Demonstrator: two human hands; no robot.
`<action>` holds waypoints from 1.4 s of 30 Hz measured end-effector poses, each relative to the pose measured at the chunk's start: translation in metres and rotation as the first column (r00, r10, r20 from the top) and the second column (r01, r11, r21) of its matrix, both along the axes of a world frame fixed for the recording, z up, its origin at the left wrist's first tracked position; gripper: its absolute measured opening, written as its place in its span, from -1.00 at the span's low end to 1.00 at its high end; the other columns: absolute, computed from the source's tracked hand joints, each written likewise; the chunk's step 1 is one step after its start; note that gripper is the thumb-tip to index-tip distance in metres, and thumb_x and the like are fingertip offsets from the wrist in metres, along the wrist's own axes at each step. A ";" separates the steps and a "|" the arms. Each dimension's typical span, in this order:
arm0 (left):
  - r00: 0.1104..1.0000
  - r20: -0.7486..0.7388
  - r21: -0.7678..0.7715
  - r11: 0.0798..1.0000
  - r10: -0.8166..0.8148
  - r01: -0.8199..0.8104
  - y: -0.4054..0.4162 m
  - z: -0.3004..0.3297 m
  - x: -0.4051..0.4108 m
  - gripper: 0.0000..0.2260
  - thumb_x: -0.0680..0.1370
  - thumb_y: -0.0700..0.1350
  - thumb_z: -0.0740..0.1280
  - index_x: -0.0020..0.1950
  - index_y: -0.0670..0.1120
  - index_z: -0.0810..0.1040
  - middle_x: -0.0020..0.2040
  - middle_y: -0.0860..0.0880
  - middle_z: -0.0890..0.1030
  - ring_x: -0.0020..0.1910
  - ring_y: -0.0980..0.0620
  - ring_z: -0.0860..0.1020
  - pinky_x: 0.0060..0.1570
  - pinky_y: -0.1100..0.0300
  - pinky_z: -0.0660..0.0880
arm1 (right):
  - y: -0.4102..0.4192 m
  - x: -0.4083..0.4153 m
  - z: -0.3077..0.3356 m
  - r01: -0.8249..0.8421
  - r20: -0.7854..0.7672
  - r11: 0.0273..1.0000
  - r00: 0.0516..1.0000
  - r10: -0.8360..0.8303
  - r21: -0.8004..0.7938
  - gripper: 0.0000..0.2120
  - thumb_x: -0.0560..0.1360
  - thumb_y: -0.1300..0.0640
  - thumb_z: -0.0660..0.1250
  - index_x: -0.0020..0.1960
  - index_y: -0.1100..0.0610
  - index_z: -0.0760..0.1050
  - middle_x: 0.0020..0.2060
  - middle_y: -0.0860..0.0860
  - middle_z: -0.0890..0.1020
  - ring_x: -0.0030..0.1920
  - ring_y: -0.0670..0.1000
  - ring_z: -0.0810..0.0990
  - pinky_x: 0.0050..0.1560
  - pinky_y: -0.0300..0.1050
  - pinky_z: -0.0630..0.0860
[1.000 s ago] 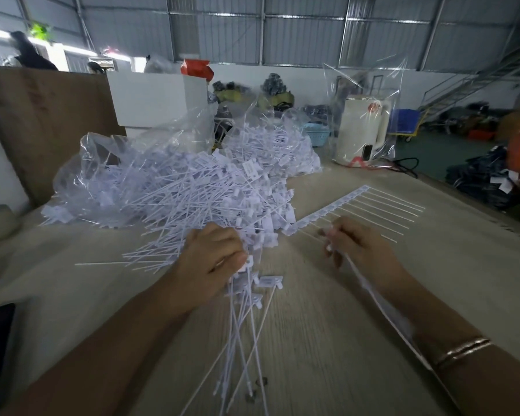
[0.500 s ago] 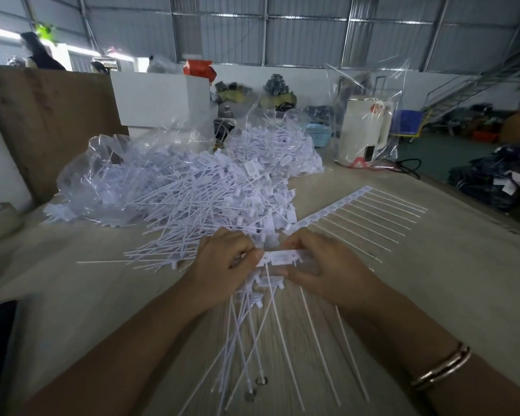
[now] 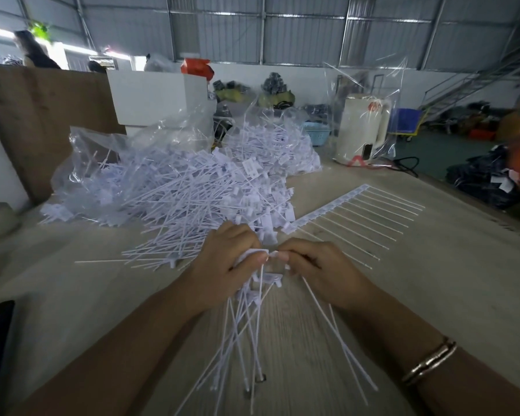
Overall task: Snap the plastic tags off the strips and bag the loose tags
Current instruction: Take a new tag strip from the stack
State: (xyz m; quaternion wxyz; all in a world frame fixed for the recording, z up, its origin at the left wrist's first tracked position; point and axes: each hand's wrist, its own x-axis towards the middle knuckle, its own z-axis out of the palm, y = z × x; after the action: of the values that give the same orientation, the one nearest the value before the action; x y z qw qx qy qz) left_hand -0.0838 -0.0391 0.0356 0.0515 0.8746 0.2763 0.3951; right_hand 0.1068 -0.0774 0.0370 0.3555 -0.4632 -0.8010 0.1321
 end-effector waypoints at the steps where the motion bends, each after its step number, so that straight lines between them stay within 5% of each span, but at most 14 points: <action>1: 1.000 0.025 -0.010 1.000 -0.006 0.006 0.000 0.001 0.001 -0.67 0.53 0.00 0.16 -0.30 -0.20 0.46 -0.34 -0.01 0.43 -0.31 -0.01 0.36 -0.21 0.01 0.32 | 0.001 0.001 0.002 0.016 -0.085 1.000 0.996 -0.018 -0.027 -0.83 0.56 0.03 0.24 -0.15 -0.08 0.58 -0.36 -0.09 0.59 -0.33 -0.11 0.56 -0.23 -0.11 0.49; 5: 0.997 0.069 -0.021 1.000 0.020 -0.018 0.001 0.000 -0.014 -0.74 0.52 -0.01 0.15 -0.30 -0.11 0.41 -0.32 0.05 0.43 -0.29 0.07 0.35 -0.19 0.06 0.28 | 0.005 0.033 0.011 0.223 -0.379 0.970 0.893 -0.244 -0.098 -0.82 0.55 0.00 0.20 -0.17 -0.09 0.54 -0.39 -0.07 0.55 -0.38 -0.13 0.51 -0.26 -0.19 0.46; 9: 0.929 -0.207 0.106 0.951 0.307 -0.291 0.002 -0.007 -0.020 -0.63 0.49 0.17 0.03 -0.12 0.02 0.54 -0.08 0.15 0.47 -0.01 0.10 0.34 -0.08 0.17 0.07 | 0.001 0.032 0.001 0.258 -0.172 0.962 0.947 -0.271 -0.092 -0.95 0.45 -0.06 0.35 -0.15 -0.11 0.50 -0.29 -0.12 0.60 -0.31 -0.18 0.53 -0.31 -0.28 0.44; 12: 0.954 -0.127 0.041 0.963 0.271 -0.268 -0.003 -0.004 -0.008 -0.59 0.51 0.18 0.01 0.00 0.02 0.59 0.02 0.12 0.46 0.04 0.16 0.26 -0.03 0.17 0.10 | 0.001 0.003 -0.003 0.130 -0.013 0.992 0.991 -0.130 -0.006 -0.84 0.41 -0.02 0.41 -0.06 -0.10 0.47 -0.21 -0.13 0.61 -0.24 -0.17 0.55 -0.22 -0.12 0.51; 14: 0.975 -0.060 -0.039 0.976 0.212 -0.214 -0.007 -0.004 0.000 -0.61 0.51 0.20 0.00 -0.12 0.05 0.55 -0.07 0.15 0.48 0.01 0.15 0.29 -0.05 0.16 0.12 | 0.001 -0.008 -0.003 0.069 0.045 0.996 0.996 -0.072 0.057 -0.73 0.39 -0.08 0.41 0.02 -0.03 0.44 -0.11 -0.11 0.62 -0.14 -0.11 0.58 -0.16 -0.06 0.54; 17: 0.981 -0.088 -0.094 0.979 0.173 -0.181 -0.013 -0.007 0.009 -0.73 0.45 0.26 0.04 -0.29 0.14 0.38 -0.29 0.25 0.42 -0.05 0.17 0.31 -0.04 0.30 0.13 | -0.004 -0.010 -0.003 -0.041 -0.025 0.999 0.999 0.040 -0.018 -0.64 0.35 -0.17 0.32 0.06 -0.04 0.41 -0.07 -0.21 0.58 -0.04 -0.16 0.56 -0.08 -0.03 0.56; 19: 0.979 -0.082 -0.096 0.977 0.184 -0.192 -0.010 -0.006 0.009 -0.66 0.42 0.24 0.05 -0.31 0.05 0.43 -0.32 0.26 0.39 -0.05 0.13 0.33 -0.03 0.21 0.18 | -0.004 -0.001 -0.001 -0.094 -0.041 0.994 0.995 0.092 -0.053 -0.66 0.38 -0.12 0.37 0.08 -0.03 0.42 -0.05 -0.20 0.56 -0.01 -0.16 0.54 -0.03 -0.06 0.53; 22: 0.973 -0.070 -0.116 0.967 0.220 -0.227 -0.005 -0.005 0.003 -0.52 0.40 0.26 0.01 -0.27 -0.09 0.52 -0.28 0.21 0.43 -0.06 0.10 0.33 -0.02 0.07 0.23 | -0.001 0.012 0.002 0.003 0.048 0.999 0.999 -0.005 0.041 -0.78 0.43 0.04 0.41 0.05 0.03 0.51 -0.11 -0.09 0.59 -0.13 -0.11 0.53 -0.11 -0.03 0.49; 29: 0.977 -0.132 -0.114 0.977 0.166 -0.182 -0.007 -0.005 0.000 -0.45 0.41 0.28 0.00 -0.17 -0.14 0.56 -0.21 0.11 0.53 -0.02 0.09 0.35 0.02 0.03 0.24 | 0.000 0.005 0.003 0.067 0.224 0.977 0.968 -0.112 0.201 -0.75 0.51 -0.09 0.26 0.12 -0.05 0.59 -0.11 -0.09 0.66 -0.22 -0.10 0.56 -0.21 -0.15 0.43; 33: 0.977 -0.137 -0.003 0.987 0.161 -0.163 -0.005 -0.005 -0.002 -0.51 0.47 0.22 0.05 -0.20 -0.15 0.56 -0.21 0.05 0.56 -0.04 0.05 0.37 -0.03 0.00 0.29 | -0.003 0.003 0.003 0.004 0.140 0.995 0.990 -0.019 0.104 -0.73 0.54 -0.09 0.20 0.09 -0.05 0.61 -0.22 -0.09 0.62 -0.22 -0.14 0.53 -0.17 -0.20 0.43; 36: 0.974 -0.168 0.095 0.986 0.154 -0.140 -0.004 -0.003 -0.001 -0.61 0.50 0.16 0.10 -0.20 -0.12 0.52 -0.20 0.06 0.53 -0.05 0.10 0.32 -0.08 0.06 0.26 | -0.005 -0.001 0.000 0.012 -0.138 1.000 0.990 -0.015 -0.019 -0.72 0.55 0.10 0.27 -0.27 -0.15 0.61 -0.38 -0.08 0.58 -0.35 -0.17 0.51 -0.26 -0.34 0.39; 38: 0.978 -0.156 0.163 0.980 0.140 -0.115 -0.003 0.001 -0.002 -0.67 0.51 0.10 0.14 -0.20 -0.11 0.51 -0.19 0.05 0.53 -0.08 0.11 0.31 -0.10 0.08 0.25 | -0.006 -0.002 0.003 0.016 -0.297 0.994 0.954 -0.047 -0.108 -0.65 0.54 0.12 0.26 -0.41 -0.01 0.52 -0.48 -0.06 0.51 -0.42 -0.11 0.45 -0.32 -0.33 0.36; 42: 1.000 -0.024 0.067 0.998 -0.003 0.005 -0.004 0.012 -0.003 -0.73 0.53 0.02 0.19 -0.22 -0.15 0.50 -0.20 0.09 0.49 -0.12 0.06 0.38 -0.08 0.03 0.31 | -0.009 -0.008 0.011 -0.098 -0.409 0.986 0.912 0.036 -0.132 -0.61 0.55 0.21 0.24 -0.44 -0.02 0.47 -0.48 -0.13 0.51 -0.40 -0.16 0.43 -0.29 -0.38 0.35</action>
State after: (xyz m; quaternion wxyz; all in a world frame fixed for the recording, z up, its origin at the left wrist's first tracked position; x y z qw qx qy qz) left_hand -0.0868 -0.0435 0.0473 0.0197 0.8810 0.2618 0.3936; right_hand 0.0989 -0.0869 0.0481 0.4731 -0.4233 -0.7133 0.2970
